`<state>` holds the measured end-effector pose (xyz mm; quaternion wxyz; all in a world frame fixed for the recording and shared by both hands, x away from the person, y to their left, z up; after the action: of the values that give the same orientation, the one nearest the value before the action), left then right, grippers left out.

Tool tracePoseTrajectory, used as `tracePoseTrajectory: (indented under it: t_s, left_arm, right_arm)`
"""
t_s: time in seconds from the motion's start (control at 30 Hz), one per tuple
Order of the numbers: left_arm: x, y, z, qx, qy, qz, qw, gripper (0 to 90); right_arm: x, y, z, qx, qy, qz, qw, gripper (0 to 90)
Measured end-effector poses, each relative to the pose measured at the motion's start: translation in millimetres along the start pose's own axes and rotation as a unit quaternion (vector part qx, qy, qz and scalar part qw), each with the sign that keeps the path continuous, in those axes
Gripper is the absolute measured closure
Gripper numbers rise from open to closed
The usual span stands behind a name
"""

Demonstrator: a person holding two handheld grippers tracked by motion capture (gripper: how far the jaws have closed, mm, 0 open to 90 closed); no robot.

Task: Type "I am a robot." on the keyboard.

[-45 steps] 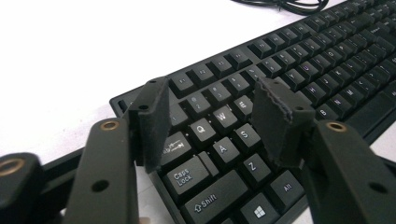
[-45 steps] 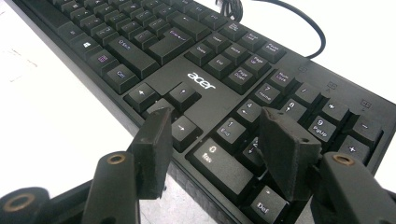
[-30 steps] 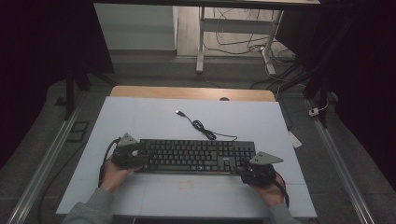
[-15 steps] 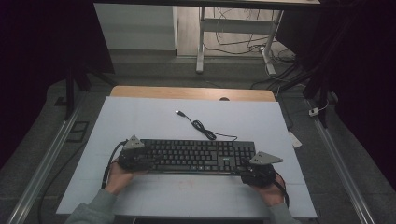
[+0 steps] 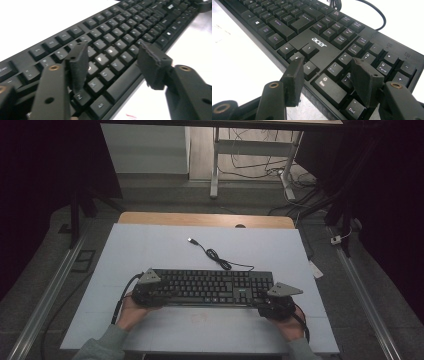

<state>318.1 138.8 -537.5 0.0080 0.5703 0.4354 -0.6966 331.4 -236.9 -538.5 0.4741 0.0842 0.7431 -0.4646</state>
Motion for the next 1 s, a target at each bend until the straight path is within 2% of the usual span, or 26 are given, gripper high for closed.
tracePoseTrajectory:
  t_s: [0.13, 0.27, 0.37, 0.6, 0.73, 1.0]
  left_arm:
    - [-0.6, 4.4, 8.2, 0.017, 0.021, -0.001, 0.9996, 61.5]
    - [-2.2, 8.4, 15.3, 0.030, 0.033, -0.004, 0.9990, 66.4]
    - [-2.8, 10.9, 18.3, 0.032, 0.040, -0.009, 0.9987, 70.7]
    - [-2.7, 16.5, 22.6, 0.038, 0.048, -0.024, 0.9978, 88.6]
    - [-1.3, 21.3, 23.7, 0.035, 0.053, -0.034, 0.9974, 89.0]
    - [-0.8, 23.7, 23.0, 0.033, 0.052, -0.038, 0.9974, 89.0]
  right_arm:
    - [0.2, 0.4, -0.1, 0.000, 0.000, -0.001, 1.0000, 44.7]
    - [0.2, 0.6, -0.1, 0.000, 0.000, -0.001, 1.0000, 44.7]
    - [0.4, 0.8, -0.1, 0.003, -0.001, -0.001, 1.0000, 44.7]
    - [0.9, 1.7, -0.3, 0.002, -0.002, -0.003, 1.0000, 44.7]
    - [1.2, 2.1, -0.5, 0.003, -0.004, -0.005, 1.0000, 44.6]
    - [1.5, 2.6, -0.8, 0.002, -0.005, -0.007, 1.0000, 44.6]
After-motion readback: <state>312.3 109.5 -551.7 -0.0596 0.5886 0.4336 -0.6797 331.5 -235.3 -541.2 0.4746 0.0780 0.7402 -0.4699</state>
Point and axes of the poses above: each handheld gripper's, and its own axes: y roughly forward along the jaws, x roughly out of its underside, z roughly to its right, the point moved 4 cm from there along y, roughly forward along the jaws, and after that the axes turned 13 degrees about y, right-handed, at the moved point
